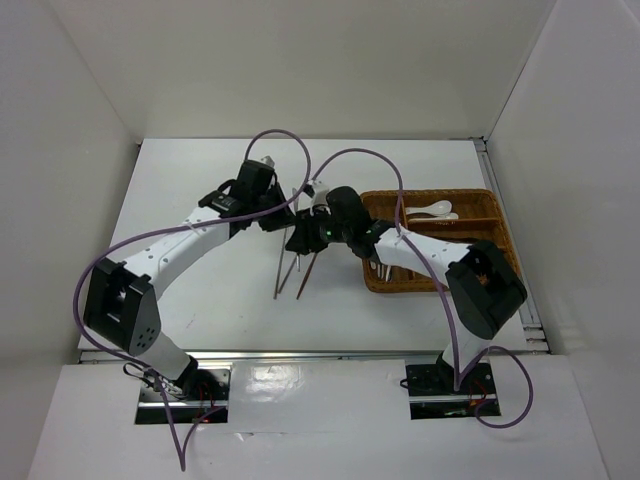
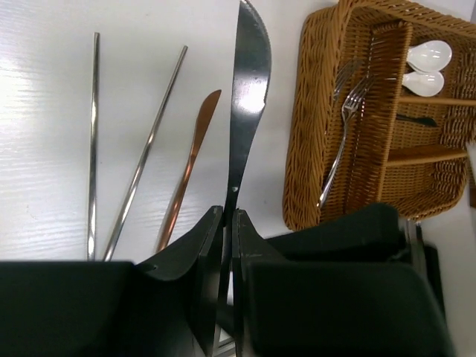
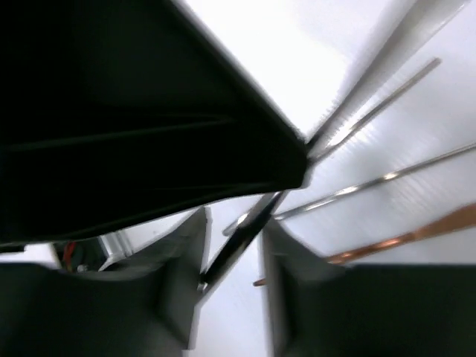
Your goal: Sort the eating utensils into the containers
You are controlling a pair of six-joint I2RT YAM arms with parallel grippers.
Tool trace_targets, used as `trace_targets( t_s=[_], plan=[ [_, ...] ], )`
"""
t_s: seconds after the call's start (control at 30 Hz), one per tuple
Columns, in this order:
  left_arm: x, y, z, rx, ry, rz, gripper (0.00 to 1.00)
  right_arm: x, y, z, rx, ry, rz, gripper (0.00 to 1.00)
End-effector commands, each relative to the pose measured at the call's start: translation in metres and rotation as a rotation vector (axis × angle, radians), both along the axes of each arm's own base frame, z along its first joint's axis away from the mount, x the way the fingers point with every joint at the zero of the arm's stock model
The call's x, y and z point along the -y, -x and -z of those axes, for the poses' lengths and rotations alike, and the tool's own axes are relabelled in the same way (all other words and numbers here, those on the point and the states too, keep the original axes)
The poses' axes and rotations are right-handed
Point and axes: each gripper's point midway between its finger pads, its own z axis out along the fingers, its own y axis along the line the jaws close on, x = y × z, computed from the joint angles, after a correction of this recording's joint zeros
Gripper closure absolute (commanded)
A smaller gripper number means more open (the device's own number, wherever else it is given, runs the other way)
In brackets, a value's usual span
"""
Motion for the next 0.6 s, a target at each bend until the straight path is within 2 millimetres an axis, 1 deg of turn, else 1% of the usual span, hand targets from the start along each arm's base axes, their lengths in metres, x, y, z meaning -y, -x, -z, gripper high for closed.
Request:
trace_targets(
  t_s=[0.0, 0.03, 0.07, 0.1, 0.13, 0.17, 0.2, 0.23, 0.27, 0.33, 0.37, 0.4, 0.43, 0.47, 0.5, 0.53, 0.57],
  plan=[
    [0.009, 0.001, -0.042, 0.105, 0.086, 0.016, 0.81, 0.001, -0.027, -0.019, 0.058, -0.01, 0.129, 0.66],
    [0.008, 0.003, -0.037, 0.094, 0.081, 0.016, 0.81, 0.004, -0.029, -0.019, 0.053, -0.003, 0.153, 0.74],
    [0.008, 0.002, -0.039, 0.102, 0.085, 0.016, 0.81, 0.007, -0.032, -0.019, 0.045, 0.011, 0.18, 0.88],
    [0.008, 0.003, -0.043, 0.116, 0.084, 0.022, 0.78, 0.013, -0.038, -0.015, 0.035, 0.03, 0.242, 0.93],
    [0.005, 0.003, -0.038, 0.11, 0.072, 0.012, 0.76, 0.017, -0.043, -0.015, 0.03, 0.039, 0.283, 0.96],
    [0.001, 0.002, -0.035, 0.108, 0.051, -0.007, 0.72, 0.024, -0.045, -0.008, 0.005, 0.069, 0.328, 1.0],
    [-0.004, 0.002, -0.036, 0.11, 0.037, -0.024, 0.65, 0.03, -0.048, -0.003, -0.008, 0.09, 0.376, 1.0],
    [-0.009, 0.004, -0.03, 0.093, 0.011, -0.039, 0.5, 0.038, -0.055, -0.007, -0.012, 0.094, 0.455, 1.0],
    [-0.016, 0.003, -0.031, 0.102, -0.014, -0.069, 0.44, 0.052, -0.057, -0.003, -0.033, 0.123, 0.509, 1.0],
    [-0.026, 0.004, -0.028, 0.102, -0.048, -0.1, 0.36, 0.079, -0.072, -0.005, -0.05, 0.137, 0.659, 1.0],
    [-0.034, 0.003, -0.025, 0.103, -0.062, -0.126, 0.33, 0.09, -0.075, -0.012, -0.051, 0.129, 0.711, 1.0],
    [-0.037, 0.004, -0.027, 0.112, -0.065, -0.134, 0.33, 0.113, -0.079, -0.006, -0.081, 0.161, 0.792, 1.0],
    [-0.043, 0.004, -0.026, 0.112, -0.073, -0.15, 0.31, 0.132, -0.086, -0.007, -0.111, 0.147, 0.913, 1.0],
    [-0.05, 0.007, -0.02, 0.101, -0.08, -0.162, 0.31, 0.152, -0.081, -0.004, -0.153, 0.172, 0.987, 1.0],
    [-0.05, 0.006, -0.018, 0.102, -0.079, -0.162, 0.31, 0.181, -0.089, -0.003, -0.191, 0.163, 1.096, 1.0],
    [-0.053, 0.007, -0.014, 0.09, -0.078, -0.164, 0.31, 0.199, -0.092, -0.003, -0.246, 0.115, 1.21, 1.0],
    [-0.054, 0.009, -0.008, 0.079, -0.085, -0.163, 0.31, 0.216, -0.09, 0.002, -0.294, 0.104, 1.276, 1.0]
  ],
)
